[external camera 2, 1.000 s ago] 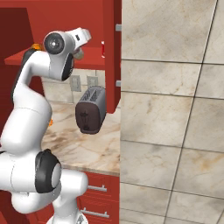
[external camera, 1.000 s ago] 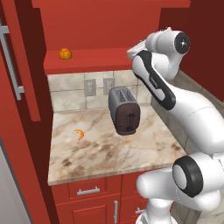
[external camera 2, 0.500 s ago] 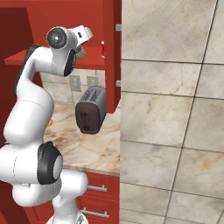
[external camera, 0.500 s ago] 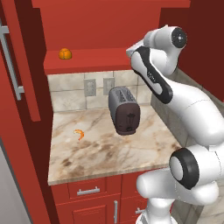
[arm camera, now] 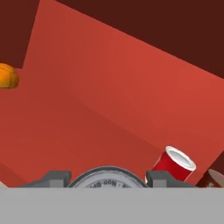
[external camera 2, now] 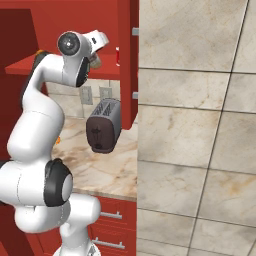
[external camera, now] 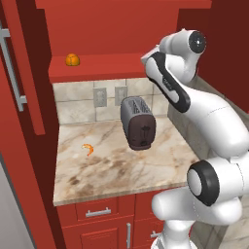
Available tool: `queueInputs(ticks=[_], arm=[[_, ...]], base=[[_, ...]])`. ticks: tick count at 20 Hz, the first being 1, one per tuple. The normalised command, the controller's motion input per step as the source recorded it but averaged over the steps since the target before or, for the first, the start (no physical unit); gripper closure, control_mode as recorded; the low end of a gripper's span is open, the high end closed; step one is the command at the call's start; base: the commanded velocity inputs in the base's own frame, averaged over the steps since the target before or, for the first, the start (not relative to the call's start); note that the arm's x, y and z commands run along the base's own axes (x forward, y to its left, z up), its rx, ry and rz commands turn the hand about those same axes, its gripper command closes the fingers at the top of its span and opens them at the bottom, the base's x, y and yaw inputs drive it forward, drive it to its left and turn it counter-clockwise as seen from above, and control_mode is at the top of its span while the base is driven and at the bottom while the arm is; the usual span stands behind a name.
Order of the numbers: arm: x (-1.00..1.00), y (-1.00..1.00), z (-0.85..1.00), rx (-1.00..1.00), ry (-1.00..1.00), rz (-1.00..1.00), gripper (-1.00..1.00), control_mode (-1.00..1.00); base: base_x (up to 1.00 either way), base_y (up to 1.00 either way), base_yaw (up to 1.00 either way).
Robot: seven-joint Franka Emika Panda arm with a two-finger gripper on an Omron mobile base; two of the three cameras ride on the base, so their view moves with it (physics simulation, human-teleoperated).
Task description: Pick the cans from the counter and place them in their designated side in the cabinet.
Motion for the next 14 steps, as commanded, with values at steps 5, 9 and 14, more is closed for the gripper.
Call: queueInputs(ticks=[5, 9, 14], arm=[[0.23, 0.0, -0.15, 0.0, 0.1, 0.0, 1.0, -1.0], [0.22, 0.0, -0.1, 0.0, 0.06, 0.0, 1.0, -1.0], [0.19, -0.02, -0.02, 0.0, 0.0, 0.01, 1.0, -1.0]], base=[[0.0, 0.0, 0.0], [0.0, 0.0, 0.0], [0.0, 0.0, 0.0]])
